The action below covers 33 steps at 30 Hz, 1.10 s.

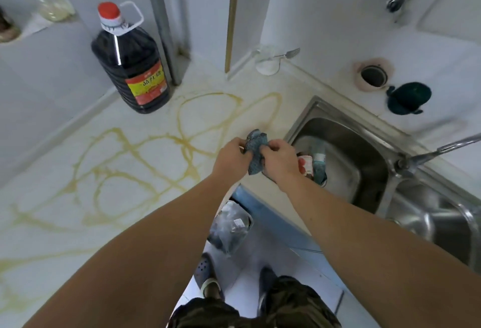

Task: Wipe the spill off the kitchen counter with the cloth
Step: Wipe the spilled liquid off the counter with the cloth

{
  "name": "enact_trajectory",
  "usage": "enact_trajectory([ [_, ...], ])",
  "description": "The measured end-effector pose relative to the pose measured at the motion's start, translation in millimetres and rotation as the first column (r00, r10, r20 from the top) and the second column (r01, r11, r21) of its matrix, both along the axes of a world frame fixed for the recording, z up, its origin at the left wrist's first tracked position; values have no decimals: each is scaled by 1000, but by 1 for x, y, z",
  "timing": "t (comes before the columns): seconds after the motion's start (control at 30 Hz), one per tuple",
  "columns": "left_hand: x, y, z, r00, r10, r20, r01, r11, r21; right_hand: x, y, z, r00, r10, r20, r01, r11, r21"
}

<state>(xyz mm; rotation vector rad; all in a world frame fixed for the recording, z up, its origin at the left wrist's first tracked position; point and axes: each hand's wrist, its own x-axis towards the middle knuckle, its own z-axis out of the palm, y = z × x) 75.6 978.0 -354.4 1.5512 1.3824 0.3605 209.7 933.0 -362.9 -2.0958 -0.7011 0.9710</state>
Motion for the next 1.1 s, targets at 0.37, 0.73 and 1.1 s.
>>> enact_trajectory([
  [0.37, 68, 43, -9, 941, 261, 214, -185, 930, -319, 53, 49, -5, 999, 38, -24, -38, 999, 21],
  [0.73, 181, 121, -33, 901, 369, 229, -258, 878, -403, 163, 124, -49, 987, 31, 158, -21, 998, -64],
  [1.1, 187, 196, -82, 932, 205, -298, -222, 975, -22, 245, 231, -89, 868, 195, 456, -185, 980, -67],
])
